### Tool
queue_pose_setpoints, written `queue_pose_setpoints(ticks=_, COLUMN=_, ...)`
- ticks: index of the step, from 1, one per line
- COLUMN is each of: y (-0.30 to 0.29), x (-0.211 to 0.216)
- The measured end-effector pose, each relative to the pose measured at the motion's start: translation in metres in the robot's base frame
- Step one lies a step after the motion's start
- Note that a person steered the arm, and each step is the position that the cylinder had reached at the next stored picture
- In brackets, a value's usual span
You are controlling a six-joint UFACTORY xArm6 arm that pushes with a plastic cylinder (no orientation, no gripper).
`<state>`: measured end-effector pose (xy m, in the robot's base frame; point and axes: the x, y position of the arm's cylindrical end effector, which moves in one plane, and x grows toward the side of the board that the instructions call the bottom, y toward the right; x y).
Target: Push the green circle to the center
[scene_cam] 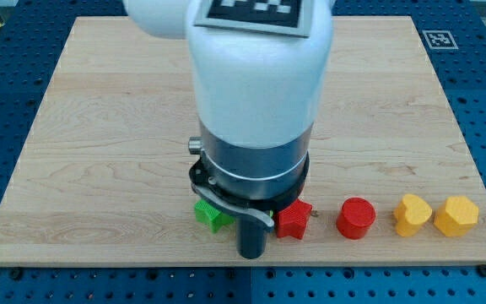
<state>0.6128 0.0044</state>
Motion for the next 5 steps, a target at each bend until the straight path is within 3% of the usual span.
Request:
queue_pose_setpoints(ticks=3, y=0.001, x=-0.032)
queue_pose_setpoints(ticks=5, y=0.033, x=-0.066)
